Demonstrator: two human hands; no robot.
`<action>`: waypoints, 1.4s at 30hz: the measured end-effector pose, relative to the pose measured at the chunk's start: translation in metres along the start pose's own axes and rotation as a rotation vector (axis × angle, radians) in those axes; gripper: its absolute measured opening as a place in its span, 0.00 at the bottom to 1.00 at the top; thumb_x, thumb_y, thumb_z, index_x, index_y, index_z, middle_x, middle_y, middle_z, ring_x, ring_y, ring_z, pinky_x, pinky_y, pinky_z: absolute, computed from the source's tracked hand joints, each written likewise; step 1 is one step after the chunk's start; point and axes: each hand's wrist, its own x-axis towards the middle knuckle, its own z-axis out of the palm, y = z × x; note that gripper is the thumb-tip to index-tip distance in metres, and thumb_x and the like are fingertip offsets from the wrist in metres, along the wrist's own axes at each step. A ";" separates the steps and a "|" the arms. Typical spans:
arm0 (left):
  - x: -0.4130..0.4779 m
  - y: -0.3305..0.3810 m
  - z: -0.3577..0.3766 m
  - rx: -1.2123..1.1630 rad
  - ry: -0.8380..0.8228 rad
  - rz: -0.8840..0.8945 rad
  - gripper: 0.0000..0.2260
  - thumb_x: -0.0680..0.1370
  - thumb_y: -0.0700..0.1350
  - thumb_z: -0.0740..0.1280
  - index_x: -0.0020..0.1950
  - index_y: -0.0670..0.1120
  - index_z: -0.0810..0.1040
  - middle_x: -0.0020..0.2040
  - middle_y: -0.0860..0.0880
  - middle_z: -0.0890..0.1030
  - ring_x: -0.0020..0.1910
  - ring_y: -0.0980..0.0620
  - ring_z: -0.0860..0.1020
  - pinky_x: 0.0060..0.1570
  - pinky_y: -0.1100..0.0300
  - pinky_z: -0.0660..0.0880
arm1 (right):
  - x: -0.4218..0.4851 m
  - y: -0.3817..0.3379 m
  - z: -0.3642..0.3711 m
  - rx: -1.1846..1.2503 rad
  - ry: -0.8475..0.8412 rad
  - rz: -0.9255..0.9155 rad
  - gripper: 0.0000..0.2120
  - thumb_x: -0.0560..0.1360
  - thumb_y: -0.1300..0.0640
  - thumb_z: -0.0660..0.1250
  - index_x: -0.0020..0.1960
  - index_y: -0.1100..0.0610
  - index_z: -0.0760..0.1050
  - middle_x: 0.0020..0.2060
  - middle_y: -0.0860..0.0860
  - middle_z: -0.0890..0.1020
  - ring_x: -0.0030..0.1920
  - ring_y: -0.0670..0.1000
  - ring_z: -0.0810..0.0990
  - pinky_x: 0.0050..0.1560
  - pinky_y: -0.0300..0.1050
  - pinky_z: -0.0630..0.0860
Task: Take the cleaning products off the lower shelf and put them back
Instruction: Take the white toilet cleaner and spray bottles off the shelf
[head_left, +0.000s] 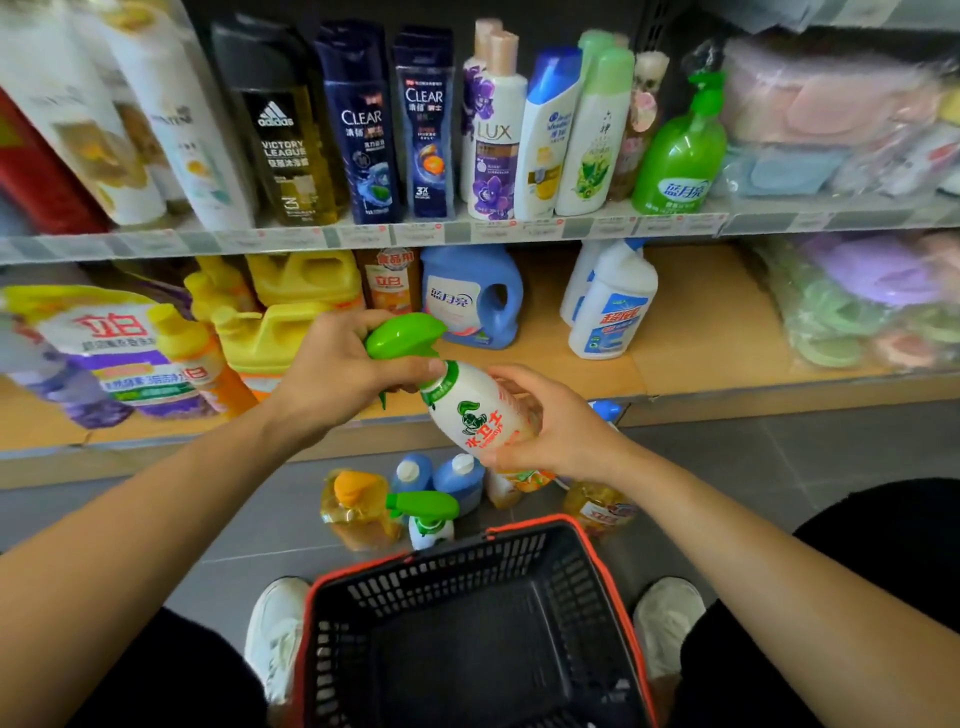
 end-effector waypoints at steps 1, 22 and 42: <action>0.002 0.000 -0.001 -0.066 0.032 -0.029 0.16 0.62 0.51 0.81 0.47 0.49 0.86 0.38 0.44 0.86 0.34 0.52 0.83 0.34 0.57 0.81 | 0.002 -0.001 -0.001 -0.031 -0.013 -0.005 0.45 0.62 0.53 0.84 0.74 0.46 0.66 0.65 0.42 0.76 0.63 0.41 0.76 0.60 0.43 0.78; 0.031 0.015 0.009 -0.506 -0.120 -0.085 0.10 0.82 0.52 0.61 0.49 0.52 0.81 0.43 0.57 0.83 0.45 0.59 0.81 0.51 0.60 0.76 | 0.006 -0.023 -0.011 0.817 -0.034 0.191 0.24 0.70 0.59 0.73 0.65 0.58 0.76 0.59 0.58 0.83 0.58 0.57 0.83 0.52 0.48 0.81; 0.036 0.009 0.028 -0.269 0.168 -0.085 0.24 0.74 0.63 0.65 0.53 0.43 0.80 0.43 0.49 0.85 0.42 0.53 0.84 0.42 0.56 0.82 | 0.002 -0.028 0.008 0.754 0.070 0.180 0.30 0.64 0.61 0.78 0.64 0.53 0.73 0.59 0.56 0.80 0.55 0.54 0.83 0.55 0.53 0.81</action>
